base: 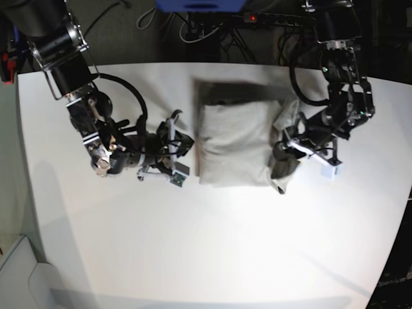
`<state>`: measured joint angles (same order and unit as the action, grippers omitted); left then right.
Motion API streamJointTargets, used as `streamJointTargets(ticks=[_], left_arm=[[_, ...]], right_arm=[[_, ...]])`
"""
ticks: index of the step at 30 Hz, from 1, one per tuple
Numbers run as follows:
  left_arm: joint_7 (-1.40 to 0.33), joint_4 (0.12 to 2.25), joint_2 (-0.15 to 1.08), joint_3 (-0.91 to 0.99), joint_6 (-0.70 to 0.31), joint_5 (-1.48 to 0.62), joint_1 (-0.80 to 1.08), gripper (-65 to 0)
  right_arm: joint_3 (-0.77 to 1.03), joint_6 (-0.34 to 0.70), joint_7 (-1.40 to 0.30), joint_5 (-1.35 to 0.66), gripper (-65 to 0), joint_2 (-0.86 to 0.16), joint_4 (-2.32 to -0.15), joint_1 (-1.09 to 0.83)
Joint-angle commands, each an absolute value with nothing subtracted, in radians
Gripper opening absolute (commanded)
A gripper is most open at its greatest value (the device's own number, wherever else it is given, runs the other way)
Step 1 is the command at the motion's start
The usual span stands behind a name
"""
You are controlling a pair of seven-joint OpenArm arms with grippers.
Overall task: Layout the t-shirt on the table in an organized manner, then fold the t-shirt properly
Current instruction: 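Tuck the stack's side edge under with the left gripper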
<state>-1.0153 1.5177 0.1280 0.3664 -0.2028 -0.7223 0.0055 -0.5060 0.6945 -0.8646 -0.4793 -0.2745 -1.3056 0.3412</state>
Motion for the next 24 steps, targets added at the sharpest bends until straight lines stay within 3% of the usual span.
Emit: streamJointTargets(ticks=[1, 7, 13, 18, 22, 24], left_arm=[[-0.998, 1.564, 0.153, 0.403, -0.208, -0.759, 0.007, -41.5], [-0.997, 1.598, 0.209, 0.564, -0.208, -0.792, 0.022, -41.5], [-0.998, 1.616, 0.211, 0.588, -0.217, -0.819, 0.022, -41.5], [-0.992, 1.638, 0.159, 0.449, -0.216, -0.992, 0.005, -41.5], [-0.989, 1.586, 0.12, 0.278, -0.206, -0.984, -0.058, -42.2], [-0.987, 1.554, 0.099, 0.246, -0.205, -0.951, -0.065, -47.5]], right_arm=[[-0.499, 0.698, -0.846, -0.496, -54.0, -0.278, -1.319, 0.366], [-0.499, 0.698, -0.837, -0.496, -54.0, -0.269, -1.283, 0.366], [-0.499, 0.698, -0.837, -0.495, -54.0, -0.254, -1.283, 0.367], [-0.499, 0.698, -0.837, -0.495, -54.0, -0.24, -1.283, 0.366], [-0.499, 0.698, -0.837, -0.495, -54.0, -0.24, -1.283, 0.366], [-0.499, 0.698, -0.845, -0.495, -54.0, -0.24, -1.283, 0.366]])
